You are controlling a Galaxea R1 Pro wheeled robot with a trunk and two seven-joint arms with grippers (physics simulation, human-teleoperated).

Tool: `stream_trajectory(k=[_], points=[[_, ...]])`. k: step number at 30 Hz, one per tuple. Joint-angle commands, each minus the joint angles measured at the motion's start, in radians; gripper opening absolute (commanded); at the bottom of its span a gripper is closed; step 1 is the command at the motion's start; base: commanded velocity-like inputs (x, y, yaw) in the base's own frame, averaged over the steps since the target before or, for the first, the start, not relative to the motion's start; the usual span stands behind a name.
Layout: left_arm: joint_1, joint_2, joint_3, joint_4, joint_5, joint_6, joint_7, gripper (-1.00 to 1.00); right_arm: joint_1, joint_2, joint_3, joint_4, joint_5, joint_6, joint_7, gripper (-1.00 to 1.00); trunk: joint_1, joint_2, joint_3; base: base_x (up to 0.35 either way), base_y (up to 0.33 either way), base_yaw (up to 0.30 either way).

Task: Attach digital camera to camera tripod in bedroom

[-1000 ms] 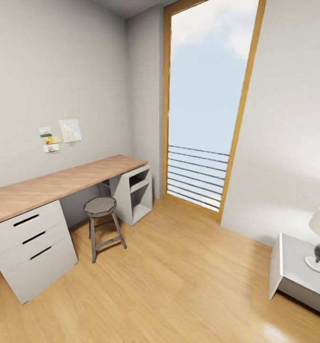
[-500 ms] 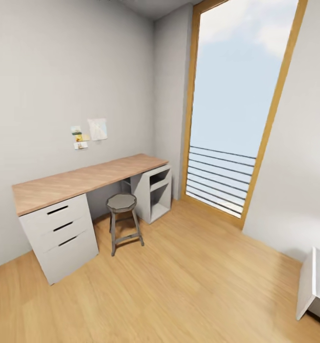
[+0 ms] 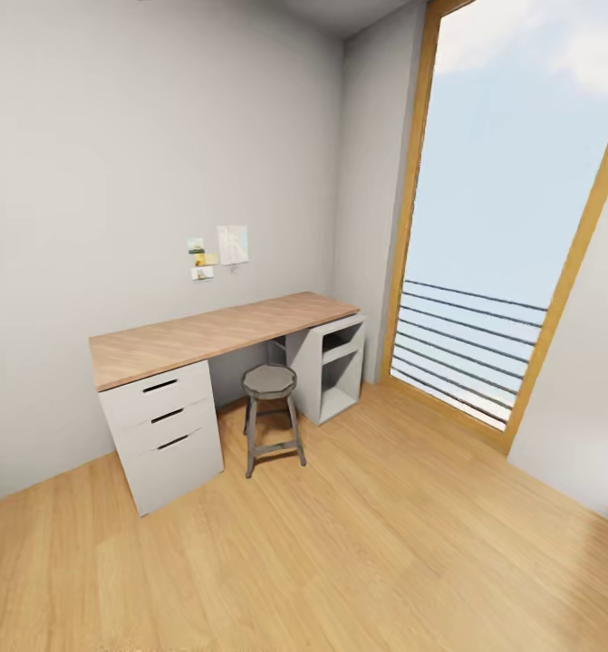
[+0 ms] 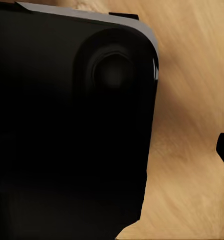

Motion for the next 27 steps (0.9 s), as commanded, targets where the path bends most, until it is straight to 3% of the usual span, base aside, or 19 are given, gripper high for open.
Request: stream_trajectory(k=[1, 5, 27], points=[[0.0, 0.0, -0.001, -0.001, 0.004, -0.001, 0.001, 1.0, 0.0, 0.0, 0.004, 0.002, 0.009, -0.002, -0.002, 1.0, 0.0, 0.0, -0.001, 0.0, 0.0, 0.291], [0.0, 0.0, -0.001, -0.001, 0.004, -0.001, 0.001, 1.0, 0.0, 0.0, 0.003, 0.009, 0.033, -0.001, -0.006, 1.0, 0.0, 0.0, -0.001, 0.0, 0.0, 0.291], [0.0, 0.0, 0.0, -0.001, 0.004, -0.002, 0.001, 1.0, 0.0, 0.004, 0.003, 0.014, 0.038, -0.002, -0.02, 1.0, 0.0, 0.0, -0.001, 0.0, 0.0, 0.291]])
